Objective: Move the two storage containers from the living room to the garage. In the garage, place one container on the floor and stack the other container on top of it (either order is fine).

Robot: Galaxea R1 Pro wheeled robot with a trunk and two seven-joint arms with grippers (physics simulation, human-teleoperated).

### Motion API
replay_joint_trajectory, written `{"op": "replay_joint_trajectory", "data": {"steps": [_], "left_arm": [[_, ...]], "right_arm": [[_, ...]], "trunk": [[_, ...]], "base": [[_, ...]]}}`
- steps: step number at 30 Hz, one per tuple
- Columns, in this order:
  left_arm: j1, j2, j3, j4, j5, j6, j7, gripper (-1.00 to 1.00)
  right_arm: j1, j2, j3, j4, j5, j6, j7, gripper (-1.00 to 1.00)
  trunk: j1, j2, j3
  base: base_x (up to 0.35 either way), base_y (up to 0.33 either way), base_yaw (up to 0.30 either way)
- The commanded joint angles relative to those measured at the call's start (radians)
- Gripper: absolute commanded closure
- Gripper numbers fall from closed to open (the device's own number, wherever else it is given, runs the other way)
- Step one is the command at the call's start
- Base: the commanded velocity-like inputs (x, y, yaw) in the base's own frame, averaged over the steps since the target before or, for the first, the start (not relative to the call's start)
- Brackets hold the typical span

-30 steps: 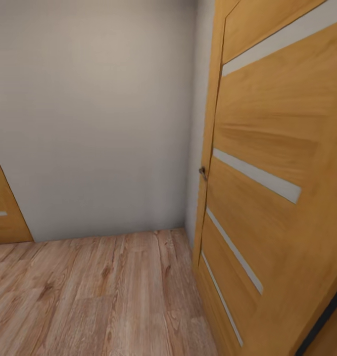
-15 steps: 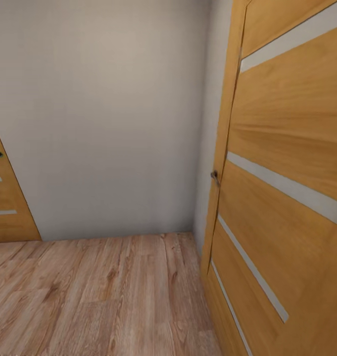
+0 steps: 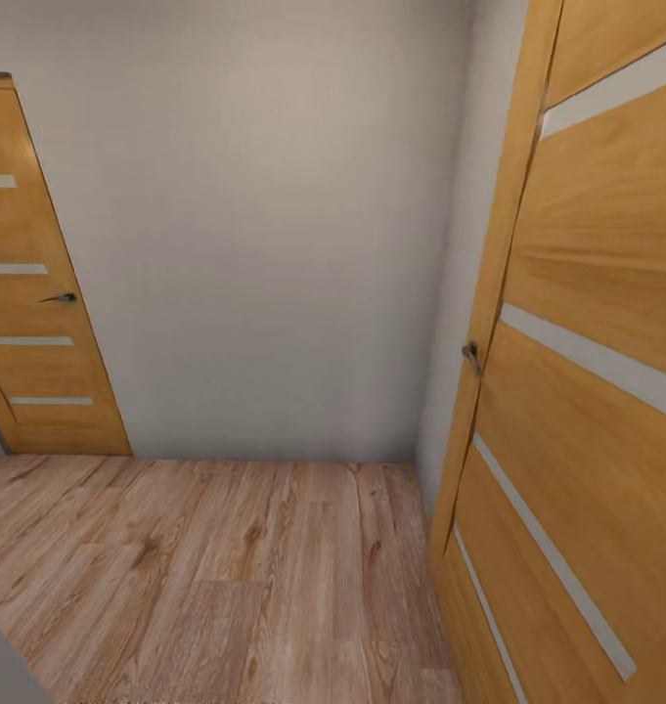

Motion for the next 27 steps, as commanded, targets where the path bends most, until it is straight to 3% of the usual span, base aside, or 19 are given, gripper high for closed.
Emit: {"op": "replay_joint_trajectory", "data": {"steps": [1,10,20,27], "left_arm": [[-0.001,0.000,-0.001,0.001,0.011,-0.003,0.000,-1.00],[-0.001,0.000,-0.001,0.001,0.010,-0.003,0.000,-1.00],[-0.001,0.000,-0.001,0.001,0.010,-0.003,0.000,-1.00],[-0.001,0.001,-0.001,0.001,0.010,-0.003,0.000,-1.00]], "right_arm": [[-0.001,0.001,0.008,0.003,-0.009,-0.005,-0.001,-1.00],[-0.001,0.000,0.008,0.003,-0.009,-0.005,0.000,-1.00],[-0.001,0.001,0.008,0.003,-0.009,-0.005,0.000,-1.00],[-0.001,0.001,0.008,0.003,-0.009,-0.005,-0.001,-1.00]], "trunk": [[0.000,-0.001,-0.001],[0.000,-0.001,-0.001],[0.000,-0.001,-0.001],[0.000,-0.001,-0.001]], "base": [[0.057,-0.008,0.140],[0.181,-0.120,0.030],[0.046,-0.017,0.001],[0.270,0.000,0.000]]}}
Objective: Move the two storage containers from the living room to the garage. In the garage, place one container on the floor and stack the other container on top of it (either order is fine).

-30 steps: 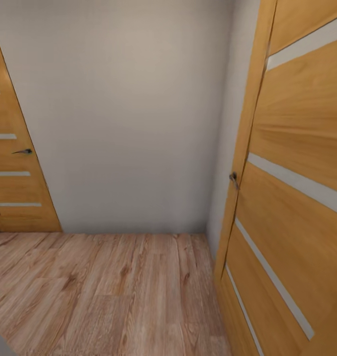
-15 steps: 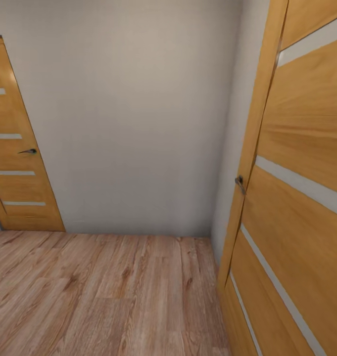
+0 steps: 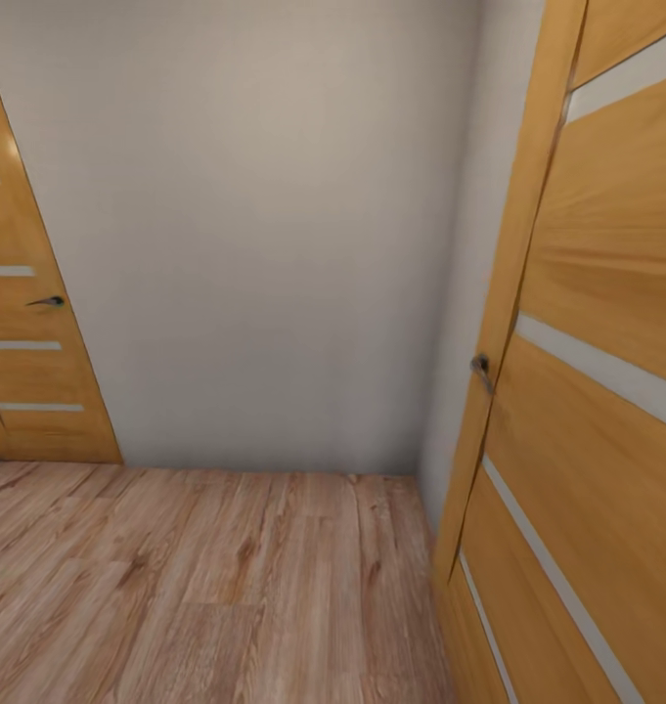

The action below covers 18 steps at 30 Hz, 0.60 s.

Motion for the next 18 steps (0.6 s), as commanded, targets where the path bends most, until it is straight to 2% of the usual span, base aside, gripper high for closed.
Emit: {"op": "replay_joint_trajectory", "data": {"steps": [1,18], "left_arm": [[-0.001,0.000,-0.001,0.001,0.010,-0.003,0.000,-1.00],[-0.001,0.000,-0.001,0.001,0.012,-0.003,0.000,-1.00]], "right_arm": [[-0.001,0.001,0.008,0.003,-0.009,-0.005,-0.001,-1.00],[-0.001,0.001,0.009,0.003,-0.009,-0.005,0.000,-1.00]], "trunk": [[0.001,-0.001,-0.001],[0.001,-0.001,-0.001]], "base": [[0.317,0.000,0.000],[0.321,0.000,0.000]]}}
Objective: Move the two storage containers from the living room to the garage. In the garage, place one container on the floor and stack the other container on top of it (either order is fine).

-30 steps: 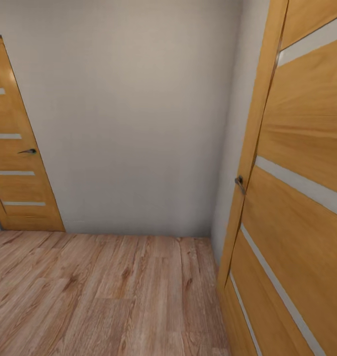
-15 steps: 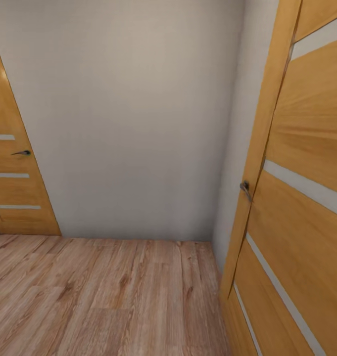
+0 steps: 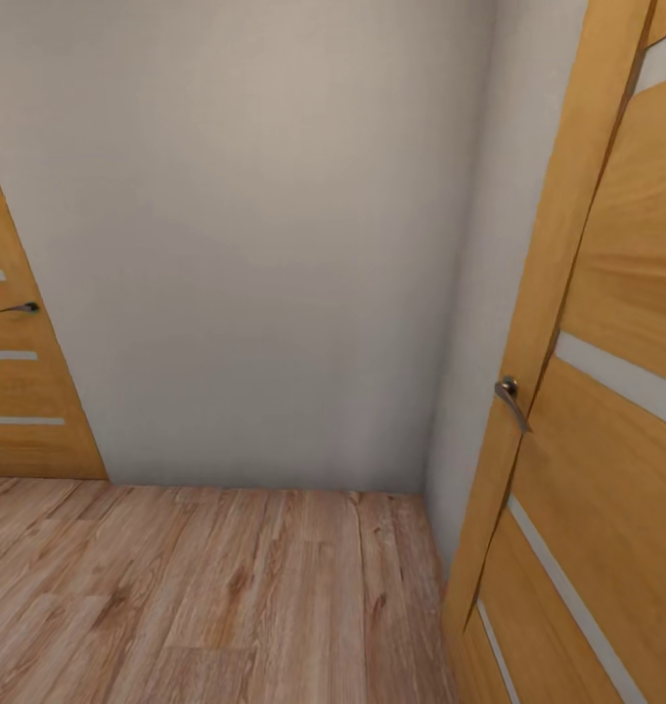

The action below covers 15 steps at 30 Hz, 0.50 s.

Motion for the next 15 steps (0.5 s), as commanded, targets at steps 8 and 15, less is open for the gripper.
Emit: {"op": "replay_joint_trajectory", "data": {"steps": [8,15], "left_arm": [[-0.001,0.000,-0.001,0.001,0.010,-0.003,0.000,-1.00],[-0.001,0.000,-0.001,0.001,0.010,-0.003,0.000,-1.00]], "right_arm": [[-0.001,0.001,0.008,0.003,-0.009,-0.005,-0.001,-1.00],[-0.001,0.001,0.008,0.003,-0.009,-0.005,-0.001,-1.00]], "trunk": [[0.001,-0.001,-0.001],[0.001,-0.001,-0.001]], "base": [[0.322,0.000,0.000],[0.321,0.000,0.100]]}}
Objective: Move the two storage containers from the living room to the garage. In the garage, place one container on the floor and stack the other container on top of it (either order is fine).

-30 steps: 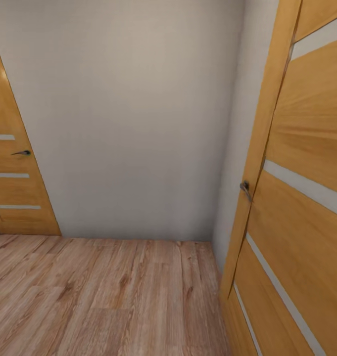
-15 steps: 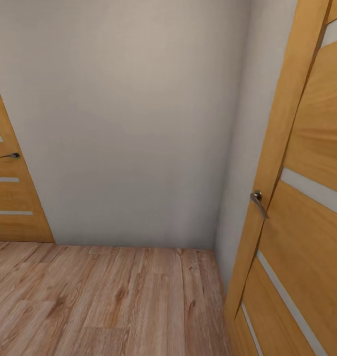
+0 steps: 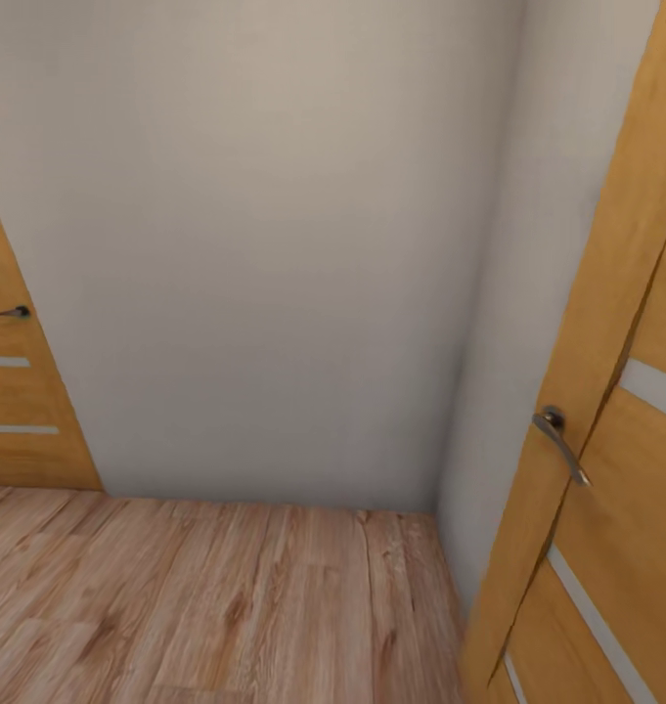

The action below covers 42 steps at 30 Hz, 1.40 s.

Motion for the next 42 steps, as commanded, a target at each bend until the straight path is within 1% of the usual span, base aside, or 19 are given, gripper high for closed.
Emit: {"op": "replay_joint_trajectory", "data": {"steps": [1,15,25,42], "left_arm": [[-0.001,0.000,-0.001,0.001,0.010,-0.003,0.000,-1.00],[-0.001,0.000,-0.001,0.001,0.011,-0.003,0.000,-1.00],[-0.001,0.001,-0.001,0.001,0.011,-0.003,0.000,-1.00],[-0.001,0.001,-0.001,0.001,0.011,-0.003,0.000,-1.00]], "right_arm": [[-0.001,0.001,0.008,0.003,-0.009,-0.005,-0.001,-1.00],[-0.001,0.001,0.009,0.002,-0.009,-0.005,-0.001,-1.00],[-0.001,0.001,0.009,0.003,-0.009,-0.005,0.000,-1.00],[-0.001,0.001,0.009,0.003,-0.009,-0.005,-0.001,-1.00]], "trunk": [[0.001,-0.001,-0.001],[0.001,-0.001,-0.001],[0.001,-0.001,-0.001],[0.001,-0.001,-0.001]], "base": [[0.321,0.000,0.241],[0.319,0.000,0.269],[0.250,0.000,0.270],[0.021,0.000,0.270]]}}
